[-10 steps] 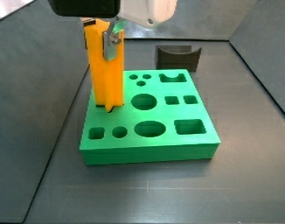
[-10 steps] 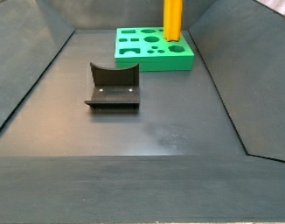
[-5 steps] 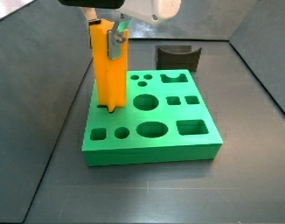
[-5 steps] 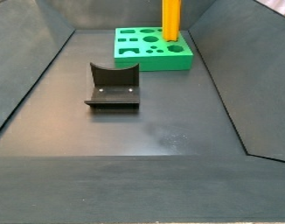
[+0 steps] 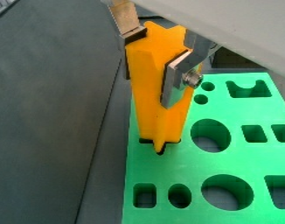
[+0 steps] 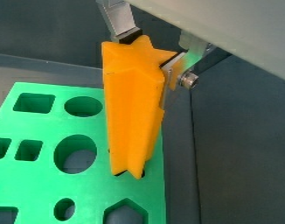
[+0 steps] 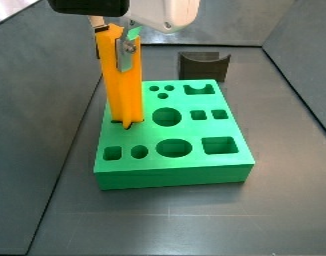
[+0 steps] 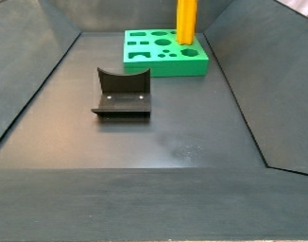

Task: Pick up the star object. Move up. Place the star object on the fixture. Regrasp the star object. Move to above the board. Insert the star object.
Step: Insert the star object.

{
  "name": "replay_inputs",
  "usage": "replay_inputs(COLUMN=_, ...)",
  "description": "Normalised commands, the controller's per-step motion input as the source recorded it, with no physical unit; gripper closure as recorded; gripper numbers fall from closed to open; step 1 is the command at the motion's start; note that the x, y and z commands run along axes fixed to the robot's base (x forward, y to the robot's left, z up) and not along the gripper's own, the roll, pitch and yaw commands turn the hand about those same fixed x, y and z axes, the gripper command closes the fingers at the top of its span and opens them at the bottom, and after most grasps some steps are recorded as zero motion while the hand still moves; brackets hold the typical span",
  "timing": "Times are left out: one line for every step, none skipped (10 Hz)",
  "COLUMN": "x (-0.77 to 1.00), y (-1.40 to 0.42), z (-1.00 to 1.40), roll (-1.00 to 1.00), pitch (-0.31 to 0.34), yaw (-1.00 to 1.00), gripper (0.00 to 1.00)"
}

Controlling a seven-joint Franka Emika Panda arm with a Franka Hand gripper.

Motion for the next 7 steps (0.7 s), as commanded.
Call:
replay_inputs(x=-0.04, y=0.00, z=-0.41, roll=-0.35, pitch=0.037, yaw=-0.02, gripper=1.00)
replay_inputs(x=-0.05, y=-0.01, z=-0.27, roll=-0.33, pitch=0.086, yaw=-0.03, gripper=1.00)
replay_inputs(x=-0.09, y=-0.09, z=-0.16, roll=-0.26, pitch=0.076, yaw=0.00, gripper=1.00)
replay_inputs(x=-0.26, y=-0.15, z=-0.09, roll=-0.09, pitch=0.091, yaw=0.21, gripper=1.00)
replay_inputs(x=-0.41, y=-0.15, z=0.00, roll=0.00, pitch=0.000, yaw=0.41, gripper=1.00)
replay_inputs(x=-0.50, y=-0.16, z=0.01, roll=0.10, pitch=0.000, yaw=0.53, gripper=1.00)
replay_inputs(x=-0.51, y=-0.23, z=0.00, roll=0.09, pitch=0.000, yaw=0.54, gripper=1.00)
